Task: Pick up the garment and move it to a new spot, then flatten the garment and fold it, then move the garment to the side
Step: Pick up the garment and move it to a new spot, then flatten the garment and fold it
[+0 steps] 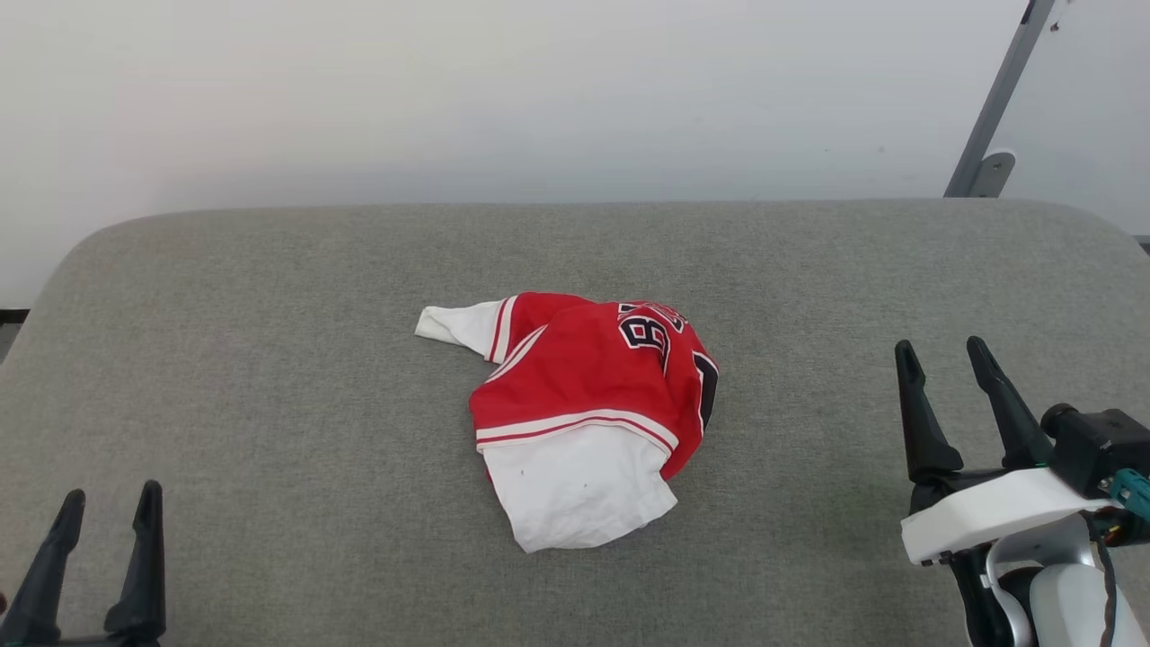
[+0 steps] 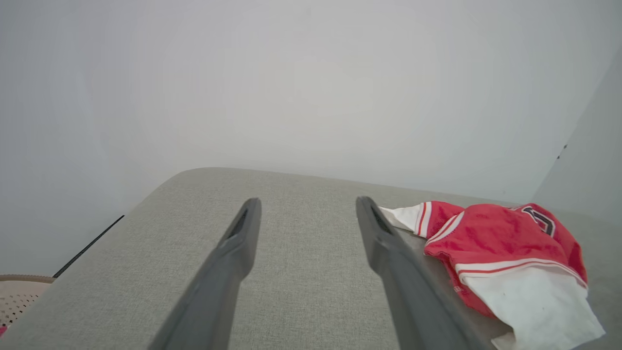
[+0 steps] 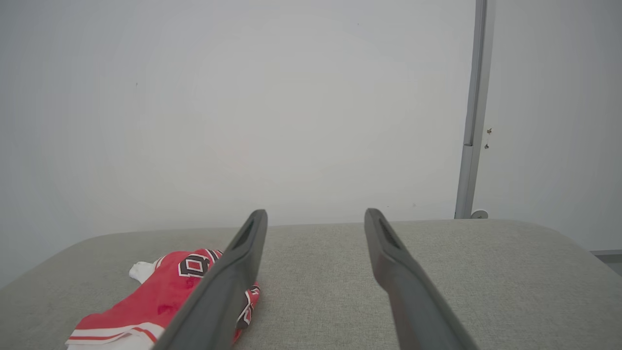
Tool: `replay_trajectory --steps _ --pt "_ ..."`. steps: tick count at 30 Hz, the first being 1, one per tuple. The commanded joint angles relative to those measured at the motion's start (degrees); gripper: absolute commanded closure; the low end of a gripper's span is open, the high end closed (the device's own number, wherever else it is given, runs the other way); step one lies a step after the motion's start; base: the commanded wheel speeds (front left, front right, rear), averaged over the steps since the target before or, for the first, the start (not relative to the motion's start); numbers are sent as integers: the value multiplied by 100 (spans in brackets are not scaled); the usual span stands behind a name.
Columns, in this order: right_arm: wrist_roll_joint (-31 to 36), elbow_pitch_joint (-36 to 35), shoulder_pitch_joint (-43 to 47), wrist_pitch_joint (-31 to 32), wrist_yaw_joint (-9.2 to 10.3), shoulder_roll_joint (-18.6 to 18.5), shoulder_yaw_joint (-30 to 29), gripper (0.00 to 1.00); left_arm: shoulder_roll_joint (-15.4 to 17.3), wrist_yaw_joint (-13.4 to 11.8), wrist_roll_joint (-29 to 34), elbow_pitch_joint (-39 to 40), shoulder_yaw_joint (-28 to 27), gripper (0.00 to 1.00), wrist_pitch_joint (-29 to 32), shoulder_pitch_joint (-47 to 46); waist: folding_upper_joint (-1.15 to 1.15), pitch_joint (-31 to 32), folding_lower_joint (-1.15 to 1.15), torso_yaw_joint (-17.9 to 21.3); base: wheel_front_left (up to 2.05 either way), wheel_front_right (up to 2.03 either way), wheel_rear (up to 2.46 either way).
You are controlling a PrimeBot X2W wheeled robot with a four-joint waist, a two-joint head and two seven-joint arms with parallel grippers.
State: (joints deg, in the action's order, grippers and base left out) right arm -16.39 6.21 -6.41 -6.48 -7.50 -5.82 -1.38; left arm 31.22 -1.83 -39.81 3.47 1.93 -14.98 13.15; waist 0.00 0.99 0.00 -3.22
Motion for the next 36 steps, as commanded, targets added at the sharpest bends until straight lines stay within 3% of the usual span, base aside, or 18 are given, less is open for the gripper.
replay_trajectory --steps 1,25,36 --pt "29 -9 55 35 2 14 -1 0 -40 38 43 -20 -51 0 -26 67 0 0 0 -9 0 0 0" --pt "125 -64 376 222 2 92 -261 0 -1055 577 712 -114 -425 0 -27 145 0 102 0 -174 0 0 0" --pt "154 -111 470 332 2 122 -308 0 -1273 700 910 -219 -464 0 -28 88 0 126 0 -221 0 0 0"
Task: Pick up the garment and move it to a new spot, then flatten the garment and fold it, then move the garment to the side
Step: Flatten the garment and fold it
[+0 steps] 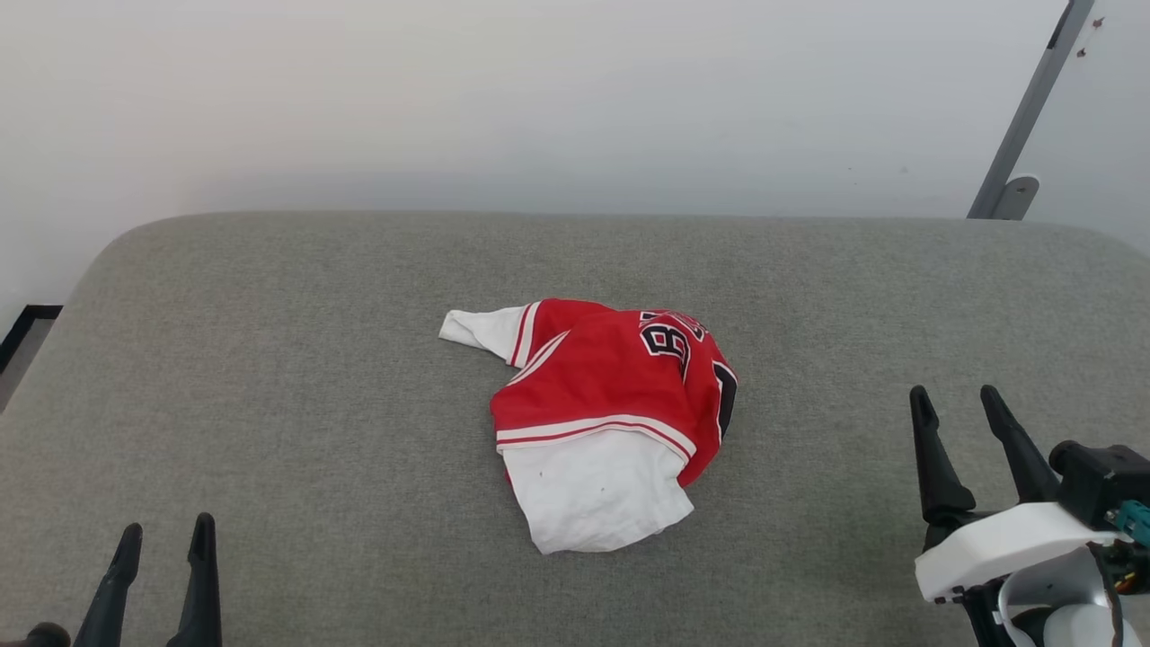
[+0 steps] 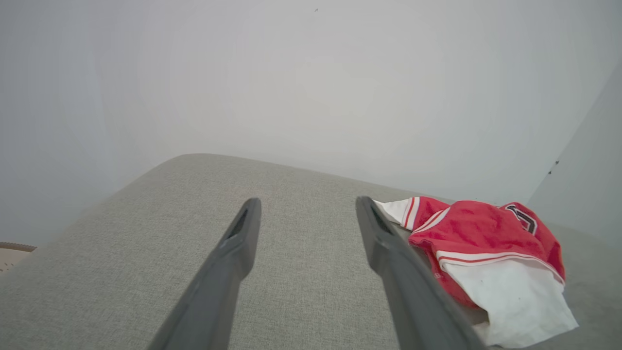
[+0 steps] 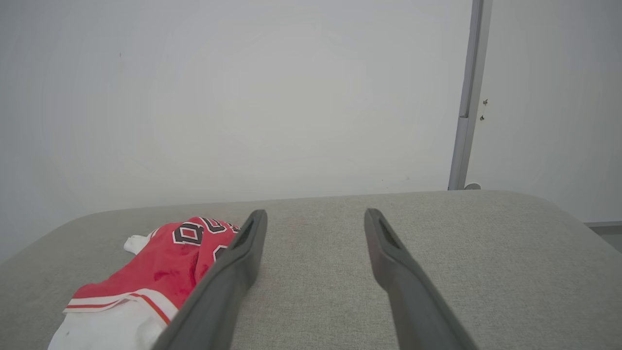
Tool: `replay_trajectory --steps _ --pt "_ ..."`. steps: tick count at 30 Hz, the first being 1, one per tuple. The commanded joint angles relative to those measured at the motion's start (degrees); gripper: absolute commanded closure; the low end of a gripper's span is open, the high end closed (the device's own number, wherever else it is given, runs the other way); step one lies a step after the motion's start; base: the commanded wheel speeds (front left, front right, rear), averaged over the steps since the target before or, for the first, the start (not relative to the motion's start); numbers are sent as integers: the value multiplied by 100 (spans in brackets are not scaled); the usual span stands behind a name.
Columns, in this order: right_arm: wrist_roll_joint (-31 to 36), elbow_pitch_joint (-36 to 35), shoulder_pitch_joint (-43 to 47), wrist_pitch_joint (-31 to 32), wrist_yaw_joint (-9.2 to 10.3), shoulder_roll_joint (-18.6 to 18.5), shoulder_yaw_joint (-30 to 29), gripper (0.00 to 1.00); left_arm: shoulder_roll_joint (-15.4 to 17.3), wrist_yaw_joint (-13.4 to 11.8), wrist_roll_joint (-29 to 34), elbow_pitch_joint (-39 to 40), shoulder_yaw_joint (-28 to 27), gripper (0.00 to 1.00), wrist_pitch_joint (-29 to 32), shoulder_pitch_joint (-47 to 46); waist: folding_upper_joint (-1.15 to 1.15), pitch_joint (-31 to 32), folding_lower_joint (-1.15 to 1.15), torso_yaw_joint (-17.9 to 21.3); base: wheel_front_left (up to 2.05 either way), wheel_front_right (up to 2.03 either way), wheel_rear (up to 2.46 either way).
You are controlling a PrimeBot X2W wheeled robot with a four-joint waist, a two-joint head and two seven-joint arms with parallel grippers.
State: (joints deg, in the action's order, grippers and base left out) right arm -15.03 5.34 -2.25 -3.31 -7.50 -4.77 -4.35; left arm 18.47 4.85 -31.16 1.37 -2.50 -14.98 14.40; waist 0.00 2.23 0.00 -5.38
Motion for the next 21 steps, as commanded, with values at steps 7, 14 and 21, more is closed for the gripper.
replay_trajectory --steps 7,14,21 --pt "-22 -29 51 189 2 2 260 0 32 47 68 -67 -17 0 -27 -70 0 10 0 -107 0 0 0" --pt "-337 50 -104 821 2 -240 1148 0 82 17 39 -25 21 0 65 -127 0 -98 0 -456 0 0 0" --pt "-789 155 -435 1906 2 -700 2246 0 63 61 25 -41 203 0 122 -342 0 -385 0 -959 0 0 0"
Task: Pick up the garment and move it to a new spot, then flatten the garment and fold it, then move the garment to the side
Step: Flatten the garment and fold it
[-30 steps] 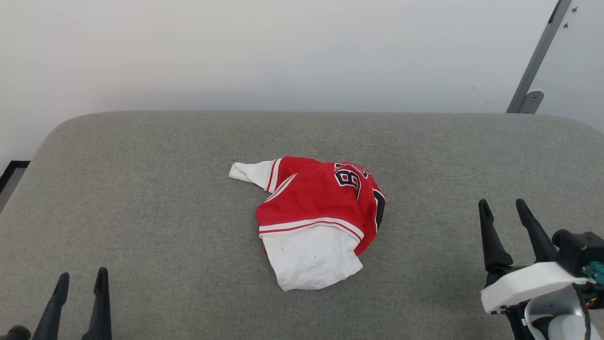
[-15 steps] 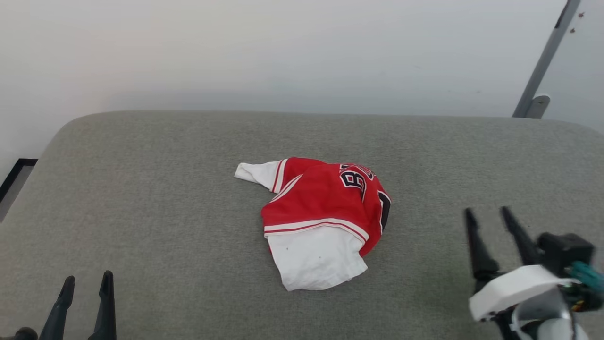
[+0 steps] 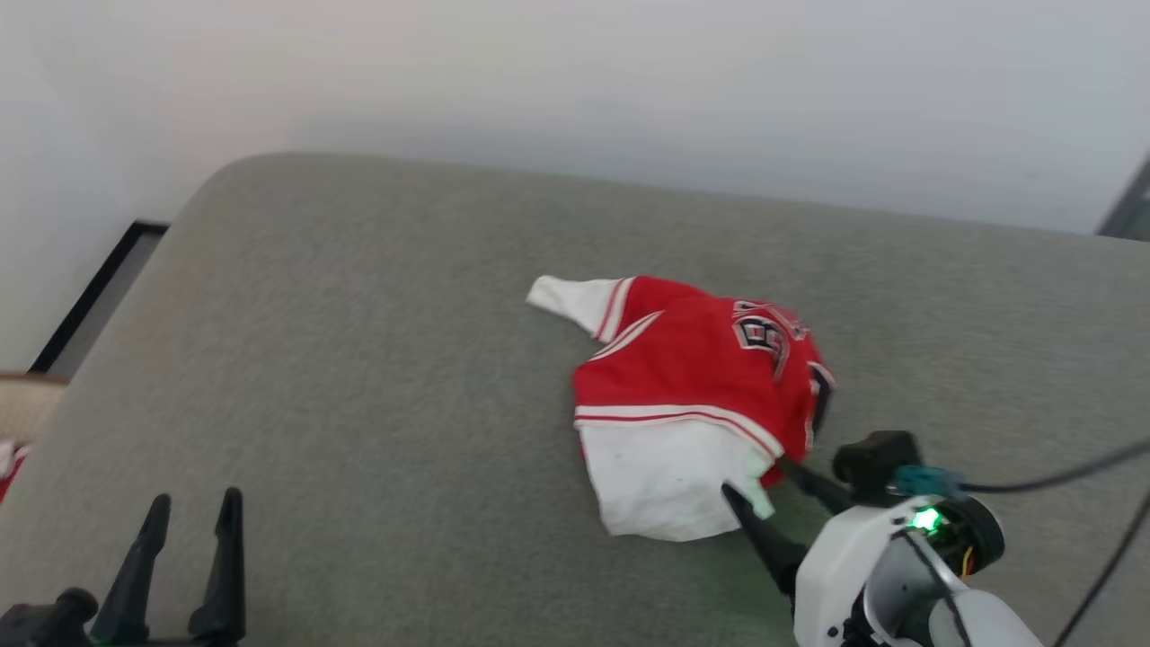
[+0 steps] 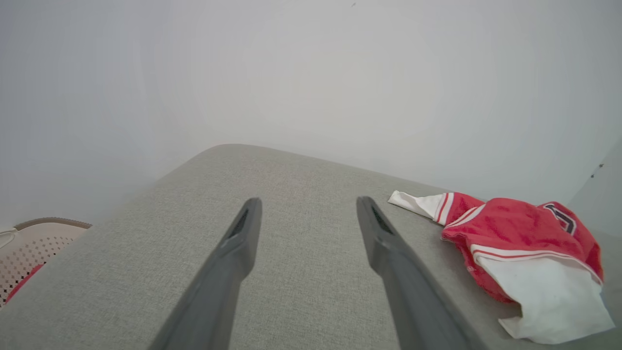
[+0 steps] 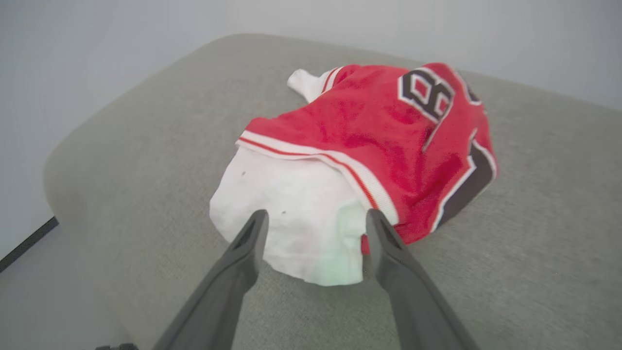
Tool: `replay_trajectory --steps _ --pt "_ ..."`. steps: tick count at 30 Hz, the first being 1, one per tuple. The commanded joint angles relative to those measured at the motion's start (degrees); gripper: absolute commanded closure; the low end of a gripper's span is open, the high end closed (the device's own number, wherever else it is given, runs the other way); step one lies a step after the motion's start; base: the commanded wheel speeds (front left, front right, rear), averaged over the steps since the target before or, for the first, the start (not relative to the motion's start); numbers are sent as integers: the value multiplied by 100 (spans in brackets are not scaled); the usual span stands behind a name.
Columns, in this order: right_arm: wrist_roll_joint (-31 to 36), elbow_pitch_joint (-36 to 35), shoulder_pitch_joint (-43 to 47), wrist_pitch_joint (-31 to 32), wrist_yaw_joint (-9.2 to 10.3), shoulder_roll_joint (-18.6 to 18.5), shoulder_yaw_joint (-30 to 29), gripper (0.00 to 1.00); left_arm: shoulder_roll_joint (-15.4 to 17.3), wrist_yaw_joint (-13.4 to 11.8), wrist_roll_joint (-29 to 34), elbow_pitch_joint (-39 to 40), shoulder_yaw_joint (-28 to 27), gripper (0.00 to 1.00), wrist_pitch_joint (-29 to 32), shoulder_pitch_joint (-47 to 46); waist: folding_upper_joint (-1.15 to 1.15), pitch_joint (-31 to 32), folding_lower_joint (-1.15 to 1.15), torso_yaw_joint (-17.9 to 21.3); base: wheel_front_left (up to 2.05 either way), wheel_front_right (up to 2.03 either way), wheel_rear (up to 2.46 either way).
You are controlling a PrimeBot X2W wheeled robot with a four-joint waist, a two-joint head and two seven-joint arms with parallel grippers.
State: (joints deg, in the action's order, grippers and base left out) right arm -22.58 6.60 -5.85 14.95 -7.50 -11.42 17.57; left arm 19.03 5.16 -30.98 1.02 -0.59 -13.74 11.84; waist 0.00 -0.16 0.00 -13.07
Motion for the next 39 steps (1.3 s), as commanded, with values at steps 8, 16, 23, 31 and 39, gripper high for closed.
replay_trajectory --steps 8,16,23,31,39 --pt "36 435 -588 1236 3 -432 608 0 -92 107 -41 -223 313 0 -37 -473 0 -533 0 -734 0 0 0" --pt "463 1206 -1211 1554 3 -546 1096 2 -208 170 -106 -537 510 0 -91 -819 0 -837 0 -1050 0 0 0" --pt "260 1248 -1463 1590 2 -519 1217 100 -200 184 -157 -706 407 0 -136 -864 0 -874 0 -913 0 0 0" --pt "-72 -48 -1279 2181 4 -935 799 100 -68 192 -161 -628 144 0 -146 -699 0 -780 0 -347 0 0 0" --pt "79 -1061 -760 2790 3 -1455 -567 100 -25 200 -117 -543 93 0 -148 -751 0 -826 0 135 0 0 0"
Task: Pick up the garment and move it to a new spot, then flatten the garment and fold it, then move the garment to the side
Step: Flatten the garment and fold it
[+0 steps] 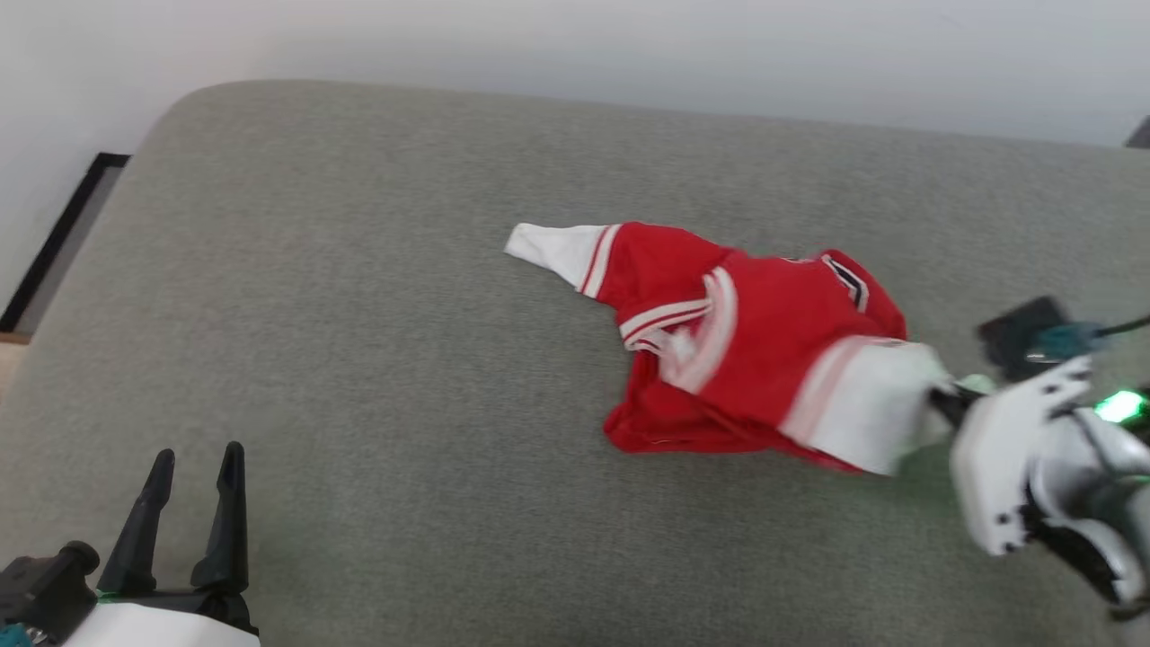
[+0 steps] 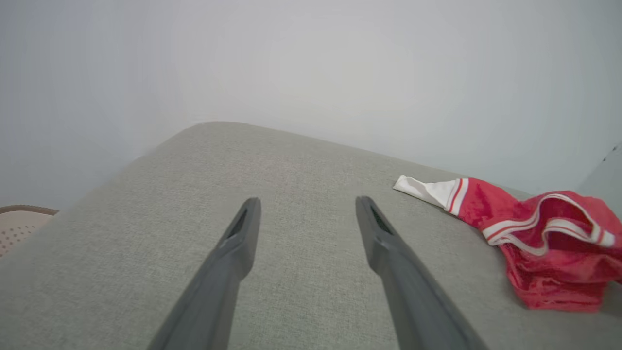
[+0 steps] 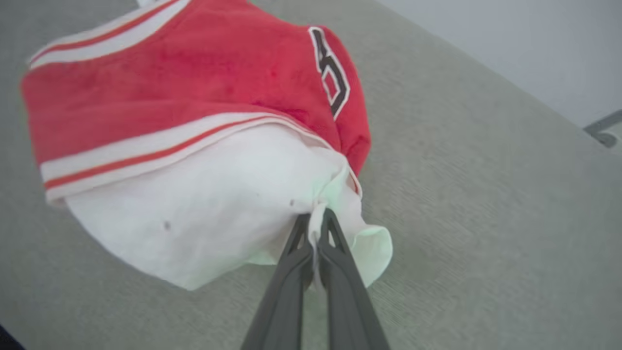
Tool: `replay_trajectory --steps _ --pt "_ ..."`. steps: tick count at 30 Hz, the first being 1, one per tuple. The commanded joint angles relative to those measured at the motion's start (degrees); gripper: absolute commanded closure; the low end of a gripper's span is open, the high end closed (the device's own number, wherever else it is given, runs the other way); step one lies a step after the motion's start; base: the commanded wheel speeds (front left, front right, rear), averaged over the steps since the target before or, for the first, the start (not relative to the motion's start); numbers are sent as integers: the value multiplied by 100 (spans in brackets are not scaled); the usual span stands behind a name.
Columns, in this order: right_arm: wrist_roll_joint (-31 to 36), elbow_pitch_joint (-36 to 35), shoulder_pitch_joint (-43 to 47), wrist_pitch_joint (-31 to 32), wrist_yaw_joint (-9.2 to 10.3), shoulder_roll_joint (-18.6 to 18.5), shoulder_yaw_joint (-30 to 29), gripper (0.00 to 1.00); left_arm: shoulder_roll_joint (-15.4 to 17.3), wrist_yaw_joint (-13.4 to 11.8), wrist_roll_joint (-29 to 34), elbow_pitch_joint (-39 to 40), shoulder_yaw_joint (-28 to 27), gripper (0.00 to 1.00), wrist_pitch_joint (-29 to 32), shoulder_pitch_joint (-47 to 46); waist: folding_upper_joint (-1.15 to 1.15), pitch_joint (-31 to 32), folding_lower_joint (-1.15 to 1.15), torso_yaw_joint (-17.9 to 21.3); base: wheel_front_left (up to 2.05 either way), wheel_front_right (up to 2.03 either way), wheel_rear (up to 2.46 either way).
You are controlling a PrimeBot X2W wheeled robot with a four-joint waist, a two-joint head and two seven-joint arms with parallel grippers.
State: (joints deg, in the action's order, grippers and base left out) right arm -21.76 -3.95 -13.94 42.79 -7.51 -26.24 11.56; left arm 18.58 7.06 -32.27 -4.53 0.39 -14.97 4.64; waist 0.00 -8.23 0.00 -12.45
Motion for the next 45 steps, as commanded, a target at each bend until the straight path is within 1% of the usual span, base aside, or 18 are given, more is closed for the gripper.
replay_trajectory --steps 1,3,6,11,12,13,14,15,18,21,24,28,30,33,34,37,40,45 --pt "-18 -10 118 59 4 -23 -141 100 32 12 12 17 -6 0 -25 -40 0 -27 0 115 0 0 0" --pt "44 57 235 117 5 -146 -474 100 29 16 22 18 17 0 -26 -95 0 -55 0 169 0 0 0" --pt "50 334 377 94 4 -198 -837 100 35 22 32 -19 63 0 -26 -154 0 -99 0 215 0 0 0" --pt "-60 1077 316 -171 4 -7 -952 100 70 29 -21 -90 145 0 -26 -283 0 -183 0 245 0 0 0" --pt "-25 1240 242 -261 4 6 -931 87 83 31 -37 -112 172 0 -26 -310 0 -201 0 250 0 0 0" --pt "-12 1416 194 -316 4 46 -893 71 102 33 -44 -133 200 0 -11 -349 0 -215 0 252 0 0 0" --pt "-26 1562 154 -356 4 114 -855 47 129 36 -47 -145 235 0 15 -388 0 -228 0 257 0 0 0" --pt "-12 1691 96 -401 4 150 -832 0 157 38 -67 -162 273 0 44 -429 0 -236 0 264 0 0 0" --pt "-33 1907 -63 -477 4 234 -753 0 268 43 -167 -155 367 0 191 -576 0 -246 0 310 0 0 0" --pt "-60 1901 -166 -546 3 255 -713 0 449 36 -294 -96 478 0 436 -742 0 -231 0 402 0 0 0" --pt "-88 1690 -195 -638 4 297 -761 0 690 39 -531 27 615 0 816 -978 0 -221 0 547 0 0 0" --pt "-55 1270 -133 -814 4 478 -872 0 1070 41 -843 164 749 0 1476 -1348 0 -223 0 823 0 0 0" --pt "10 1019 -120 -941 4 614 -918 0 1245 41 -993 175 765 0 1857 -1578 0 -239 0 998 0 0 0" --pt "130 665 -89 -1184 3 932 -1039 0 1491 42 -1245 155 808 0 2394 -1982 0 -291 0 1258 0 0 0" --pt "130 665 -89 -1184 3 932 -1039 0 1491 42 -1245 155 808 0 2394 -1982 0 -291 0 1258 0 0 0" --pt "269 373 -91 -1511 4 1201 -1086 0 1705 42 -1388 41 946 0 2859 -2380 0 -364 0 1518 0 0 0" --pt "483 114 -162 -2050 4 1490 -1120 0 1902 42 -1513 -138 1094 0 3243 -2818 0 -453 0 1764 0 0 0" --pt "893 -135 -206 -3002 4 1985 -1237 0 2077 42 -1642 -584 1469 0 3765 -3485 0 -599 0 2117 0 0 0"
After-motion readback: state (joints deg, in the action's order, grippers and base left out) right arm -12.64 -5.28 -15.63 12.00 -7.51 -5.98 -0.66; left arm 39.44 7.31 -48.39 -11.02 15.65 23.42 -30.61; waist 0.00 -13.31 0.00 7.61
